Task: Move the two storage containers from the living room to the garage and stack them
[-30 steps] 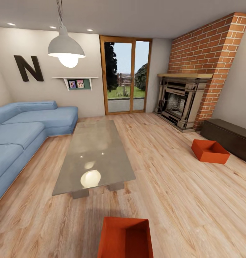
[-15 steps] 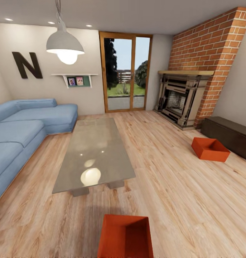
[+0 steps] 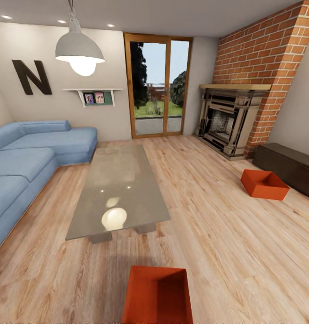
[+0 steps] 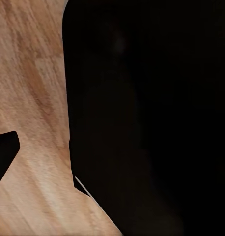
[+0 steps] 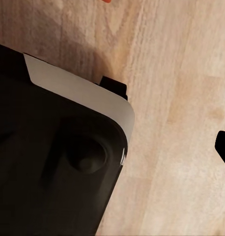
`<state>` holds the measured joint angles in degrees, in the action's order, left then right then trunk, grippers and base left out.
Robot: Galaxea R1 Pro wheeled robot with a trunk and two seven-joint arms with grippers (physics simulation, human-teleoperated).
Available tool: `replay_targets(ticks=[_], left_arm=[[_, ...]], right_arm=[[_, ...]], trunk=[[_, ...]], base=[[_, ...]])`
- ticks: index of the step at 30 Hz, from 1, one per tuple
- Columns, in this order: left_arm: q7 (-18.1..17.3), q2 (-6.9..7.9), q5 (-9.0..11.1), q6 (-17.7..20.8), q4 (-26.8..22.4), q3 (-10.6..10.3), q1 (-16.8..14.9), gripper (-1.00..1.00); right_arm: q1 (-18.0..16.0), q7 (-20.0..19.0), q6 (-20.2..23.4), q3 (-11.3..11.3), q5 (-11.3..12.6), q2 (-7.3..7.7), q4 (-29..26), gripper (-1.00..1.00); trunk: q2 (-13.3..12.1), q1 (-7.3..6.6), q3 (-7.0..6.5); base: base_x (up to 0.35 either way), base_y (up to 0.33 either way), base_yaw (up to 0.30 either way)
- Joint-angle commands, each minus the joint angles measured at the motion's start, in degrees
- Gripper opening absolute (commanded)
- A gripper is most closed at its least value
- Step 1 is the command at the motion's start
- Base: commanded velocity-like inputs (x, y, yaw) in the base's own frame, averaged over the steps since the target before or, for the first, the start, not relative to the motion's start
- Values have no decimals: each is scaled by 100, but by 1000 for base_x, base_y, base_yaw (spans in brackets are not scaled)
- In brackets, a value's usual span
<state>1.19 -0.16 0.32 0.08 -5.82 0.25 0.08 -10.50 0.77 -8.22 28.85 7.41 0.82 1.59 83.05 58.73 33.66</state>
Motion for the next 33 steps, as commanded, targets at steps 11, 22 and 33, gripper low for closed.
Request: replay_targets(ticks=[11, 22, 33], left_arm=[[12, -1, 3, 1, -7, 1, 1, 100], [12, -1, 3, 1, -7, 1, 1, 100], [12, -1, 3, 1, -7, 1, 1, 100]], right_arm=[[-5, 2, -34, 51, 54, -7, 17, 100], [-5, -6, -32, 51, 56, -6, 17, 100], [-5, -12, -31, 51, 50, -11, 17, 100]], trunk=[[2, 0, 105], [2, 0, 205], [2, 0, 305]], base=[[0, 0, 0], [0, 0, 0], [0, 0, 0]])
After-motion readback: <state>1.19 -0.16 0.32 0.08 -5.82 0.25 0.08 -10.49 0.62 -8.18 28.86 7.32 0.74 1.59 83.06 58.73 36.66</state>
